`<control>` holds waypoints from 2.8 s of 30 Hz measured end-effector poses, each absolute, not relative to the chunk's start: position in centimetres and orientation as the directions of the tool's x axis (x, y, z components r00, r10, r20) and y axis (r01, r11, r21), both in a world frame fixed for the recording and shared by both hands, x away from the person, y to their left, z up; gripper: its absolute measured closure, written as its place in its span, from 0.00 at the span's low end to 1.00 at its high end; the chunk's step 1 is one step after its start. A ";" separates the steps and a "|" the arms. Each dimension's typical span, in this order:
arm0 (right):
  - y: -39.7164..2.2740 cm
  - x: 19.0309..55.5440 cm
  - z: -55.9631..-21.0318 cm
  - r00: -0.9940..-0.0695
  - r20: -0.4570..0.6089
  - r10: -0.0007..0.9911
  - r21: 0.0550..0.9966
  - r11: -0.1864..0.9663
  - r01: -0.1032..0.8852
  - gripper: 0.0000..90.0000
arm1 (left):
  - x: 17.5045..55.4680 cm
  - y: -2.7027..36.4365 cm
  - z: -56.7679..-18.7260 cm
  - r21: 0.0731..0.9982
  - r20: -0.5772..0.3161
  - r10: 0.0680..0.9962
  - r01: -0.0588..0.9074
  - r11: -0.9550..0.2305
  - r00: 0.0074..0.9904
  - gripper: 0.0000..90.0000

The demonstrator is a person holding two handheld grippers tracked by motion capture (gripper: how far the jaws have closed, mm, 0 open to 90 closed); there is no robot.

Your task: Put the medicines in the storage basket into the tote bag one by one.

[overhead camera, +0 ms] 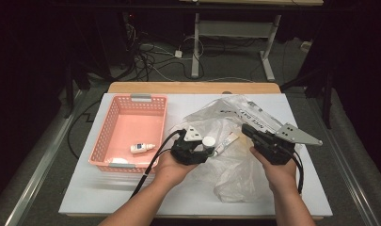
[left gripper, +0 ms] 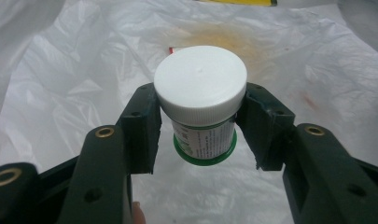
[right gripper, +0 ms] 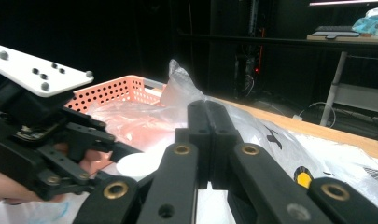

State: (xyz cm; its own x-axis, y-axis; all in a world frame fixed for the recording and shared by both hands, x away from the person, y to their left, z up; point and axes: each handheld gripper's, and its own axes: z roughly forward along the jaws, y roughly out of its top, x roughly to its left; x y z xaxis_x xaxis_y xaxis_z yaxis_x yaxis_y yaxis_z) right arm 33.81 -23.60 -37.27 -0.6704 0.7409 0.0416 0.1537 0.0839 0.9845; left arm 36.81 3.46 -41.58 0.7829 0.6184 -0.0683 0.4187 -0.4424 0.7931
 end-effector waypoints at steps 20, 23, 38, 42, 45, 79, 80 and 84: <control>-23.6 33.9 -37.4 -0.671 0.055 0.740 0.983 0.077 0.165 1.00 | 41.6 -0.4 -44.2 0.803 -0.009 0.685 0.413 -0.429 0.729 0.55; -23.6 33.9 -37.4 -0.670 0.054 0.740 0.984 0.075 0.161 1.00 | 42.2 -0.6 -44.8 0.802 -0.008 0.688 0.416 -0.430 0.726 0.55; -23.3 34.0 -37.8 -0.673 0.064 0.737 0.982 0.075 0.176 1.00 | 42.8 -0.9 -46.0 0.781 -0.007 0.695 0.439 -0.445 0.719 0.55; -23.3 34.1 -37.8 -0.675 0.060 0.736 0.981 0.083 0.177 1.00 | 42.7 -0.9 -46.1 0.775 -0.008 0.692 0.442 -0.452 0.722 0.54; -23.2 34.1 -37.9 -0.676 0.061 0.734 0.980 0.084 0.179 1.00 | 42.6 -0.8 -46.0 0.780 -0.015 0.687 0.438 -0.447 0.727 0.49; -23.3 34.0 -37.7 -0.672 0.050 0.739 0.981 0.089 0.171 1.00 | 35.7 2.7 -42.9 0.789 -0.148 0.558 0.438 -0.432 0.817 0.00; -23.3 34.0 -37.7 -0.672 0.049 0.739 0.981 0.089 0.170 1.00 | 35.4 2.9 -42.9 0.788 -0.156 0.551 0.440 -0.431 0.819 0.00; -23.3 34.0 -37.6 -0.673 0.049 0.738 0.982 0.089 0.169 1.00 | 34.5 3.4 -42.7 0.792 -0.164 0.543 0.438 -0.425 0.823 0.00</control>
State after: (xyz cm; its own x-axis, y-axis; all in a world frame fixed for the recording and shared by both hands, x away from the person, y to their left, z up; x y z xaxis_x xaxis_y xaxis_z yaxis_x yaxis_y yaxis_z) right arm 34.01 -23.34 -37.64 -0.6728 0.7382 0.0494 0.1694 0.0887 0.9815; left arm 34.54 3.37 -42.68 0.8235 0.5433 -0.1636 0.4379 -0.4253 0.7920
